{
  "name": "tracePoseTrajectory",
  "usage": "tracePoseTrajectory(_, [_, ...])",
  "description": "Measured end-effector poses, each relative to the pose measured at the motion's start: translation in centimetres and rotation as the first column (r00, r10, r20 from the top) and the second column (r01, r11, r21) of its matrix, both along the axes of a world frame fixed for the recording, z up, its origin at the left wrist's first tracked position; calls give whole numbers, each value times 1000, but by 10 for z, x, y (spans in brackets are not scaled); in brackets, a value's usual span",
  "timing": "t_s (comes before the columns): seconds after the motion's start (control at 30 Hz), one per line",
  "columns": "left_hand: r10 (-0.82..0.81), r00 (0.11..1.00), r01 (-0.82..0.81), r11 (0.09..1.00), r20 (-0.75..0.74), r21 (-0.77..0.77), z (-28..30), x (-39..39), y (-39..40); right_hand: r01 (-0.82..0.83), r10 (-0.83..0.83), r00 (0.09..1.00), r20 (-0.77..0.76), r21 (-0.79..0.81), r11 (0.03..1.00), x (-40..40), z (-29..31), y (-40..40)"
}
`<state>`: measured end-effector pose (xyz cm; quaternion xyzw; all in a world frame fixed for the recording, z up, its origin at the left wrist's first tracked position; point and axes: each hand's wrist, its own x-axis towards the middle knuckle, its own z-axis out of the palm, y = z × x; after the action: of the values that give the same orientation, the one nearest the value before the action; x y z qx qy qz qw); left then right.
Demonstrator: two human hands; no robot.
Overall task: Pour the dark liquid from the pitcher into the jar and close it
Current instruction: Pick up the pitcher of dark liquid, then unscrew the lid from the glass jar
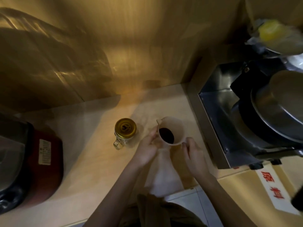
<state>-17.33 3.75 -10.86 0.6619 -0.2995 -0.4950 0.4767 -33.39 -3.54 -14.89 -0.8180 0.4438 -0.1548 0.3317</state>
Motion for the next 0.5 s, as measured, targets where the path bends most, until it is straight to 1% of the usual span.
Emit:
tracePoseTrajectory(0.1, [25,999,-26,998,24,49,-17,-9,8,-10,16,998,-61,106,994,-8,-5,10])
tracePoseTrajectory(0.17, [18,999,-21,998,48,66,-21,-13,12,-13,23,997,-79,134,991,-9,-6,13])
tracePoseTrajectory(0.23, [9,998,-12,999,61,52,-25,-16,16,-21,33,995,-90,138,990,-11,-7,13])
tracePoseTrajectory(0.33, [17,999,-18,999,38,45,-26,-19,19,-50,66,991,-114,137,989,-12,-6,13])
tracePoseTrajectory(0.43, [30,1000,-30,999,9,33,-20,-21,19,-66,80,982,-169,87,994,-14,-6,10])
tracePoseTrajectory(0.5, [34,999,-34,998,-8,62,-15,-21,20,-43,53,980,-193,57,997,-16,-3,5])
